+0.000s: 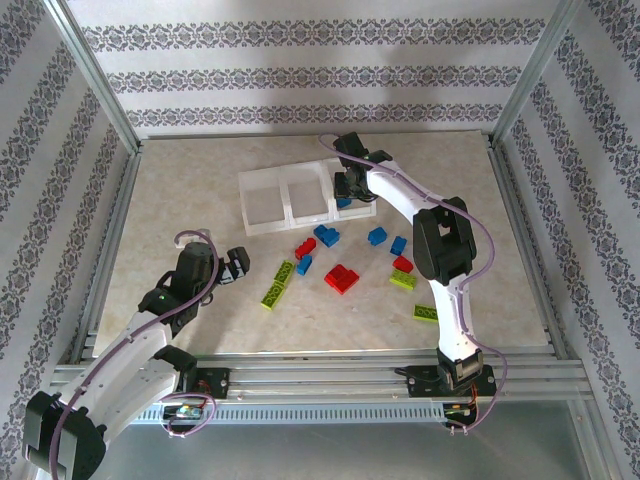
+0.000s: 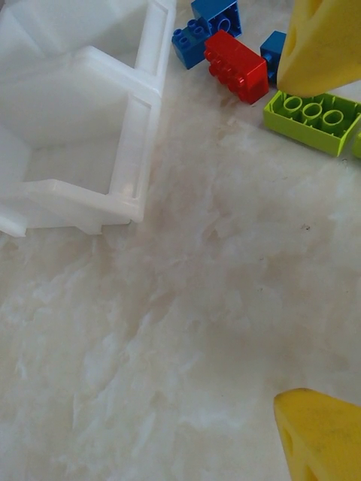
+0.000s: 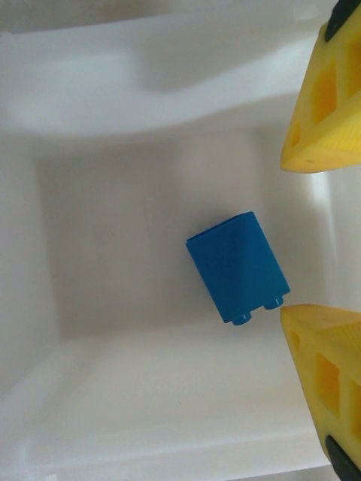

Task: Sort the legos into containers by color
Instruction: Place the lego in the container.

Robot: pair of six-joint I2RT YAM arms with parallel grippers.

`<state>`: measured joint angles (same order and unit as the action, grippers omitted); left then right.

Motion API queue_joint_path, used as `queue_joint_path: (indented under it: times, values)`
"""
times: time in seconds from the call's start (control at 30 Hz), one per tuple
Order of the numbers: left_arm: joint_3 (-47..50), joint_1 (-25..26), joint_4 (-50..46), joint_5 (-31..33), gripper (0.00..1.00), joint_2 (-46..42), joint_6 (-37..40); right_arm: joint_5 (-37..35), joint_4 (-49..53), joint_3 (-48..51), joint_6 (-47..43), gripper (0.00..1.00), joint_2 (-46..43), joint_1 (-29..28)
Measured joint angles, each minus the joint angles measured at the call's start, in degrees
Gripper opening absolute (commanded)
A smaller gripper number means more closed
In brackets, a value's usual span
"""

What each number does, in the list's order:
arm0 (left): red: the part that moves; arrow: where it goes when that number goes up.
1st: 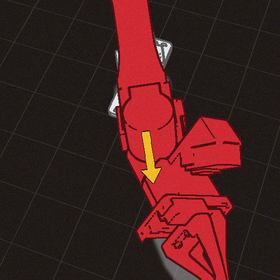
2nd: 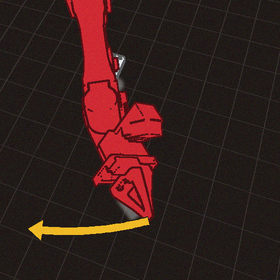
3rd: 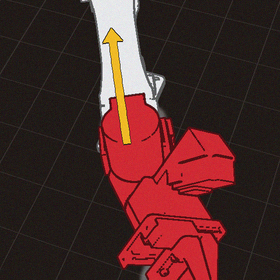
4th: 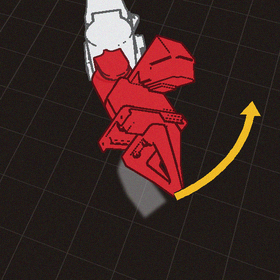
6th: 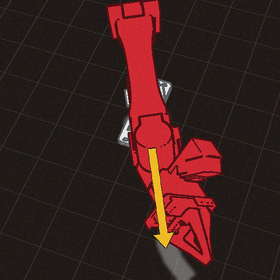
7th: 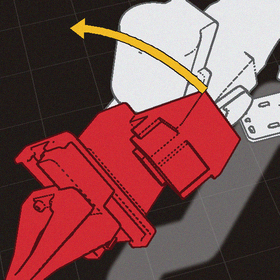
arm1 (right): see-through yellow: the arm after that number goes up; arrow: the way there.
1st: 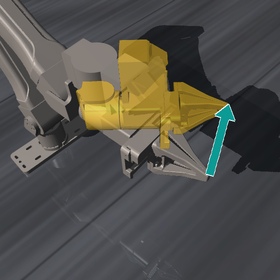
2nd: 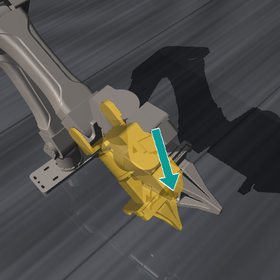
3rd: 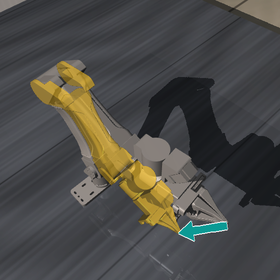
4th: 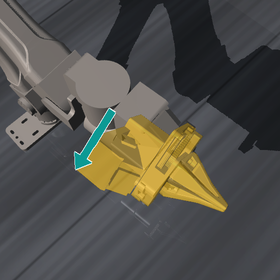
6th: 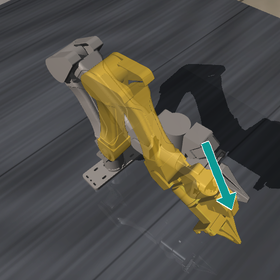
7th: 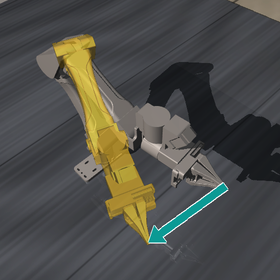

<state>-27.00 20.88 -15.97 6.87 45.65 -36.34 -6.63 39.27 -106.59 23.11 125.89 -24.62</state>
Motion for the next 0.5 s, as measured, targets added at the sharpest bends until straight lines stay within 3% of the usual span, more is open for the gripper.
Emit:
queue_joint_path:
  times: [0.37,0.5]
  values:
    - [-2.99,0.39,-4.5,-5.33,1.0,4.07,5.92,0.02,0.2,1.81,0.35,0.61,-3.61,-0.02]
    - [-3.58,2.34,-5.38,-7.17,1.0,5.31,6.88,0.02,-0.13,5.05,1.64,0.73,-8.83,-0.02]
